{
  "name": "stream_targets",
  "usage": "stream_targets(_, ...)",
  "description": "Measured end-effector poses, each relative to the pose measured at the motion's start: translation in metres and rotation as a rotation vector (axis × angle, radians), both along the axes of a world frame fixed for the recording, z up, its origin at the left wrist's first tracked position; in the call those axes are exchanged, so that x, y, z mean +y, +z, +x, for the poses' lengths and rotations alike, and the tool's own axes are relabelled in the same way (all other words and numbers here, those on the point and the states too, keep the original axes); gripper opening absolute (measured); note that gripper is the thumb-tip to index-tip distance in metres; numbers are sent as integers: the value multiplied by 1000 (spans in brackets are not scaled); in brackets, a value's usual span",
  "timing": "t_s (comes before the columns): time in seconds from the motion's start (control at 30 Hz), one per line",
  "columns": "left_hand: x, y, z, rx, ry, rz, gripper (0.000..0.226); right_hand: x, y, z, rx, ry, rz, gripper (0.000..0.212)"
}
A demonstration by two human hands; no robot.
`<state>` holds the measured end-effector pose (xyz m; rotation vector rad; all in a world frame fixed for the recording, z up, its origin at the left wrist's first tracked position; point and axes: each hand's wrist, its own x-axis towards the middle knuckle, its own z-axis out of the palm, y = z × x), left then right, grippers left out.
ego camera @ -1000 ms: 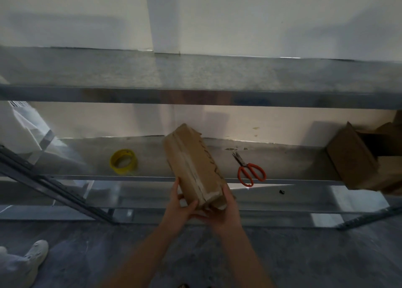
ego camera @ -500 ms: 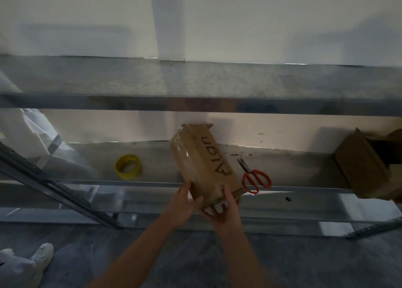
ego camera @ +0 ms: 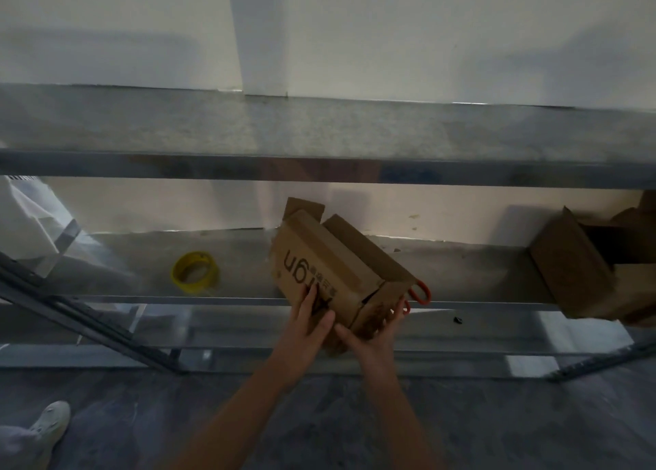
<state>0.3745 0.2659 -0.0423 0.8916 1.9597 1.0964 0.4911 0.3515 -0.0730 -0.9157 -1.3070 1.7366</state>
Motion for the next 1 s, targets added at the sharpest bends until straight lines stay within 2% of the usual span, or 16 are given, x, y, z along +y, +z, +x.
stream_targets(0.1,-5,-1,2,17,-45,28,75,3,-6,9,8,-16,-138,119)
stream_targets(0.2,-11,-2,-2,65,-119,12,61,7,-8,20,-21,-4,-208,124)
stream_targets(0.27,-17,-3,-6,96,-186,9,54,10,-5,27,-49,14,-200,126)
stream_targets(0.33,-23,-4,-12,168,-266,-10,54,11,1,33,-122,24,-124,119)
stream_targets(0.4,-29,-6,-20,379,-340,-48,57,10,10,41,-246,2,28,114)
stream_targets(0.5,-29,-7,-41,758,-415,-115,63,6,20,58,-401,-69,253,127)
stream_targets(0.6,-14,0,-57,940,-465,-148,68,7,27,84,-524,-241,399,131)
stream_targets(0.7,12,7,-44,1072,-554,-144,73,17,30,122,-588,-336,399,131)
stream_targets(0.77,33,9,-20,1121,-593,-130,73,26,30,150,-623,-381,386,129)
stream_targets(1.0,108,3,96,1111,-672,-51,71,78,19,243,-705,-454,363,127)
